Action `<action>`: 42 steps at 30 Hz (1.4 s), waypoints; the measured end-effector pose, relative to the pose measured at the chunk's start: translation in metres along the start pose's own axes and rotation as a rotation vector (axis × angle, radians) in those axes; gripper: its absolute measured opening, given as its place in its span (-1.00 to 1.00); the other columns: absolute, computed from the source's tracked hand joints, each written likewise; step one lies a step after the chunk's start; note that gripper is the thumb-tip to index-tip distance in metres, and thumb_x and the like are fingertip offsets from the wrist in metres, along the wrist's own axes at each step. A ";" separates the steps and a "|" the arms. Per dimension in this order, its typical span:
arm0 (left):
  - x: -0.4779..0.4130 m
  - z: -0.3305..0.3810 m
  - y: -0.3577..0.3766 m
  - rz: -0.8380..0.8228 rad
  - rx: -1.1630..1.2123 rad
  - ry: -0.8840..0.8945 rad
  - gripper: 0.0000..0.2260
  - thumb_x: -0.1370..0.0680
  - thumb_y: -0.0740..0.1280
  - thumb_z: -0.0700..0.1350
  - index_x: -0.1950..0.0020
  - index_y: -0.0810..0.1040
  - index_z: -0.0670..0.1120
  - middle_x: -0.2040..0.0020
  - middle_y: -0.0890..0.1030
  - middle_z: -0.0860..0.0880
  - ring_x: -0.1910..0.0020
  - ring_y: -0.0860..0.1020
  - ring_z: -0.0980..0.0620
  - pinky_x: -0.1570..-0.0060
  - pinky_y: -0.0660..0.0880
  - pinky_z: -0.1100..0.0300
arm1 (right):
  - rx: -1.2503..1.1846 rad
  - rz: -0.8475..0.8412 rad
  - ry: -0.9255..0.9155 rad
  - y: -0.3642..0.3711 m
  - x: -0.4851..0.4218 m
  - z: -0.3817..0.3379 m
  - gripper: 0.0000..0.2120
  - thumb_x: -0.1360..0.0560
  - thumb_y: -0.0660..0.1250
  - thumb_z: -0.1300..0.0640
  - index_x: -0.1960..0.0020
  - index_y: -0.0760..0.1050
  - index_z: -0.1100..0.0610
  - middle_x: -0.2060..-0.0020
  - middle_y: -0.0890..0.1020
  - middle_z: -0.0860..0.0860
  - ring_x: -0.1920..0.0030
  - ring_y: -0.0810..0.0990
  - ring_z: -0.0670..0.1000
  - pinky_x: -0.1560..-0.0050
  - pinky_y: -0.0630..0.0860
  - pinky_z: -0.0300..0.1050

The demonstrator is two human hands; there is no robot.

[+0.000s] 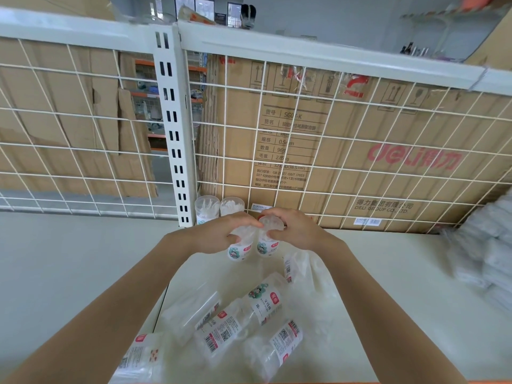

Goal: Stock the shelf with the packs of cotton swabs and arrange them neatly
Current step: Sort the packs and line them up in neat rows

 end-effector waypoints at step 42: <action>-0.079 0.016 -0.031 -0.003 -0.663 0.089 -0.58 -0.49 0.39 -0.05 -0.34 0.43 0.02 -0.23 0.52 0.06 -0.20 0.46 0.03 -0.14 0.38 0.14 | -0.134 0.200 0.074 -0.036 -0.018 0.046 -0.56 -0.40 0.45 0.24 -0.26 0.48 0.17 -0.08 0.57 0.09 0.01 0.48 -0.04 -0.08 0.41 -0.17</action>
Point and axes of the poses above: each hand's wrist, its own x-axis away from the middle knuckle, its own y-axis out of the palm, z = x × y, the point moved 10 cm from there along -x, towards the middle knuckle
